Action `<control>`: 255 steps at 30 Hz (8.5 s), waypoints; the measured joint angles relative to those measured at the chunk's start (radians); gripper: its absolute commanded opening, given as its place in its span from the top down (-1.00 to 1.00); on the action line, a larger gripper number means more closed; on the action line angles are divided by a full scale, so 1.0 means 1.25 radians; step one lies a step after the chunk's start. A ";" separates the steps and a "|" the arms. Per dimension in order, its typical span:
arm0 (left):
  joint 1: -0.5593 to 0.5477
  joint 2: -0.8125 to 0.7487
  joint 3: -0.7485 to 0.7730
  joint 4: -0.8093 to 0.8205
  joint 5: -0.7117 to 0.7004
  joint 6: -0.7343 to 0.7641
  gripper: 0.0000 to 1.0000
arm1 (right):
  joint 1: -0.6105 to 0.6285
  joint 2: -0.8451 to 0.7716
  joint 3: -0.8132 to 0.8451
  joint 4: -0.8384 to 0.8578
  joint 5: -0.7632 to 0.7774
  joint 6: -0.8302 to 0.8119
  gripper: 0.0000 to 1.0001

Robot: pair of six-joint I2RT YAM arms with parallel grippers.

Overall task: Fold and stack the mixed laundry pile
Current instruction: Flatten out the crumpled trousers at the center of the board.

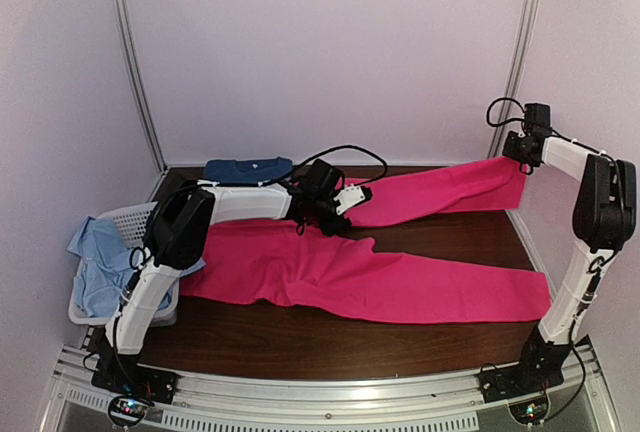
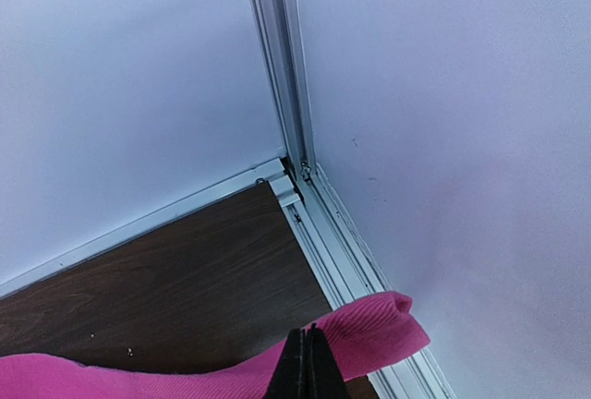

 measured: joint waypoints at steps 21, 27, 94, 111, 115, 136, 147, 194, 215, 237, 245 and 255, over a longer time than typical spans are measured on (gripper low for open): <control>0.011 -0.194 -0.176 -0.087 0.183 0.012 0.29 | 0.017 -0.225 -0.107 -0.083 0.056 -0.009 1.00; 0.063 -0.134 -0.106 -0.106 0.160 -0.086 -0.44 | 0.014 0.024 -0.023 -0.055 0.102 -0.024 1.00; 0.558 -0.513 -0.438 -0.110 0.151 -0.340 1.00 | 0.005 -0.197 -0.273 0.037 0.076 -0.020 1.00; 0.549 -0.703 -0.733 0.212 -0.067 -0.414 1.00 | -0.020 -0.386 -0.379 0.059 0.146 -0.014 1.00; 0.548 -0.786 -0.778 0.247 -0.064 -0.420 1.00 | -0.021 -0.514 -0.407 0.058 0.162 -0.013 1.00; 0.527 -0.521 -0.510 0.169 -0.122 -0.420 1.00 | -0.016 -0.116 -0.196 0.081 0.160 -0.017 1.00; 0.531 -0.248 -0.150 0.017 -0.233 -0.399 -0.29 | 0.010 0.227 0.186 0.031 0.081 -0.047 -0.89; 0.284 -0.519 -0.587 -0.347 -0.156 -0.465 0.32 | 0.344 -0.170 -0.511 -0.258 -0.020 0.062 -0.05; 0.101 -0.504 -0.669 -0.344 -0.051 -0.396 0.42 | 0.204 -0.021 -0.320 -0.299 0.085 -0.045 -0.08; 0.215 -0.557 -0.509 -0.411 0.066 -0.439 0.23 | 0.201 -0.106 -0.274 -0.292 -0.082 -0.078 -0.12; 0.168 -0.458 -0.562 -0.355 0.089 -0.447 0.31 | 0.228 -0.043 -0.300 -0.248 -0.135 -0.086 -0.09; 0.168 -0.519 -0.685 -0.309 0.026 -0.519 0.02 | 0.251 -0.126 -0.426 -0.223 -0.135 -0.065 -0.14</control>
